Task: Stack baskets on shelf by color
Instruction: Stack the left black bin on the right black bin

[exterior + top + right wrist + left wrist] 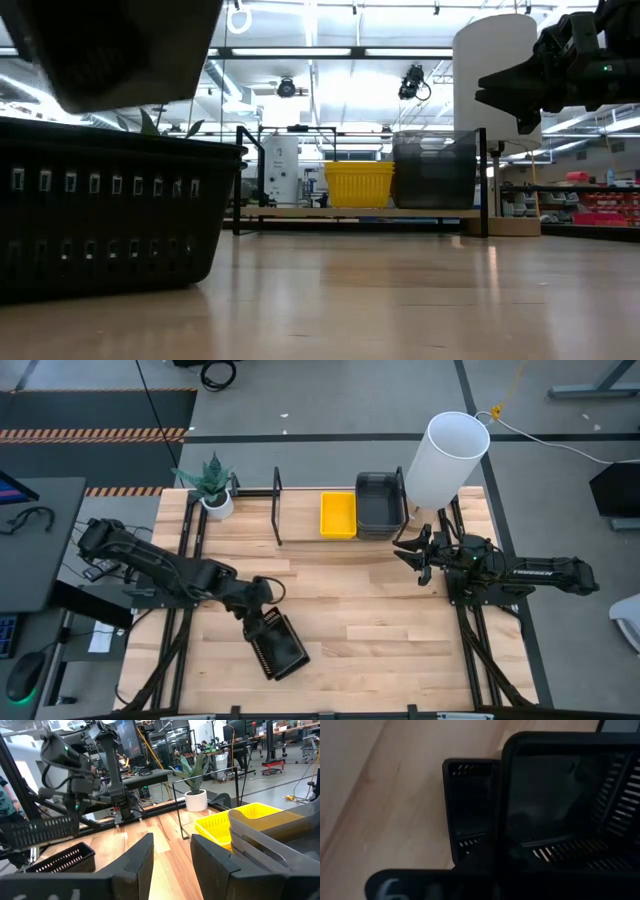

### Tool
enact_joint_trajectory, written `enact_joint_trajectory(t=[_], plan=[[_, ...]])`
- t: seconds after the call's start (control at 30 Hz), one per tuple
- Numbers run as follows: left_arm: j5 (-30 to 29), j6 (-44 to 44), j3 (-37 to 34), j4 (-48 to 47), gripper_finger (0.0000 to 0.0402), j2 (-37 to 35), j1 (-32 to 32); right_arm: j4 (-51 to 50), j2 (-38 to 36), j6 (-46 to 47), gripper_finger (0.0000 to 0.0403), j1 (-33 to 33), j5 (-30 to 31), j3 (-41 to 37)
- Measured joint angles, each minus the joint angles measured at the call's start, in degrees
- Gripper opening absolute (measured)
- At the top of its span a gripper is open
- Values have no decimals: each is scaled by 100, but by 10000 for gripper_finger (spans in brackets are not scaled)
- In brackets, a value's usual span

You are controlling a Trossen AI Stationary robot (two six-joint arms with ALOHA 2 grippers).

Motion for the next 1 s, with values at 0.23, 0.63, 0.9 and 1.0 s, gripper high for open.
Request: enact_joint_trajectory(t=[0.23,0.63,0.9,1.0], plan=[[397,21,0,27,8,516,87,0,2,1,135,-1,2,0],[431,71,0,61,9,990,115,0,0,0,135,0,0,0],[429,71,0,55,9,1204,115,0,2,0,135,0,3,0],[391,93,0,37,9,1277,115,0,1,0,135,0,-1,0]])
